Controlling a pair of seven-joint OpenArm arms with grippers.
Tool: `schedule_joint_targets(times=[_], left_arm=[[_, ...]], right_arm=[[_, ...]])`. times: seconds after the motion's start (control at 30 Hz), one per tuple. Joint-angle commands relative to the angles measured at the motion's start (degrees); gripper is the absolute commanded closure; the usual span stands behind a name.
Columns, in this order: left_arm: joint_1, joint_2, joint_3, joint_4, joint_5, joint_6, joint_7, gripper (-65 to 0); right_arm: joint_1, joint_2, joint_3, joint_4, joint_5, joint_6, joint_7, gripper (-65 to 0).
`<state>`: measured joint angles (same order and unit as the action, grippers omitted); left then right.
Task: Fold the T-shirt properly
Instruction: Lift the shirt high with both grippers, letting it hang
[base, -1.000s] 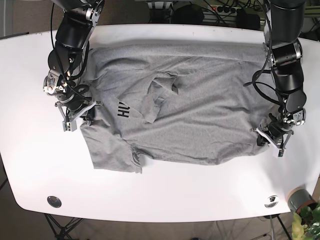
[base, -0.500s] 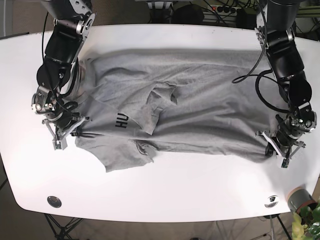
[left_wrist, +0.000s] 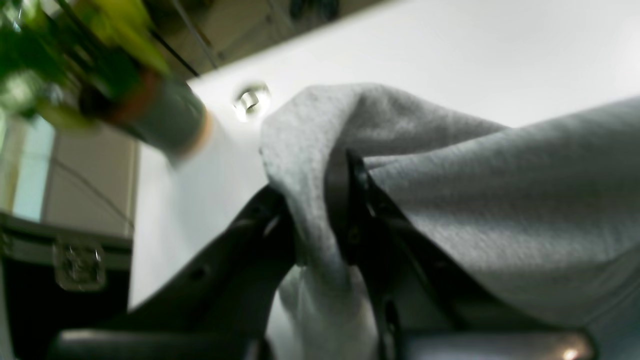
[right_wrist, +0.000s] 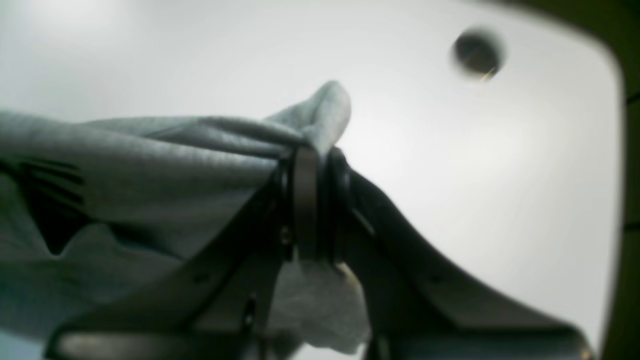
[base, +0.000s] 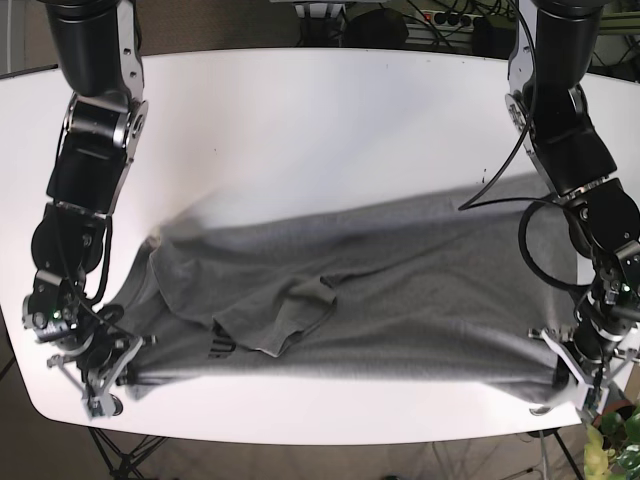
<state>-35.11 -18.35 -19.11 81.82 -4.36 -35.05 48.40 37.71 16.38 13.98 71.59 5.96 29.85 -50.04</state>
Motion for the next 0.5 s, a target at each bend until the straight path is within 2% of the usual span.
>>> schedule_joint_targets(times=[0.0, 0.27, 0.47], left_arm=[[-5.11, -1.21, -0.27, 1.39, -0.17, 0.45, -0.18, 0.0], [-20.05, -1.48, -0.27, 1.04, -0.08, 1.60, 2.81, 0.0], [-27.52, -3.15, -0.27, 0.95, -0.25, 4.06, 2.98, 0.0]], right_arm=[[7.25, 1.68, -2.33, 1.33, 0.77, -0.18, -0.38, -2.1], [23.78, 4.23, -9.01, 1.15, 0.95, 0.00, -3.98, -2.1], [34.86, 4.41, -13.32, -1.04, 1.03, 0.09, -4.86, -2.1]])
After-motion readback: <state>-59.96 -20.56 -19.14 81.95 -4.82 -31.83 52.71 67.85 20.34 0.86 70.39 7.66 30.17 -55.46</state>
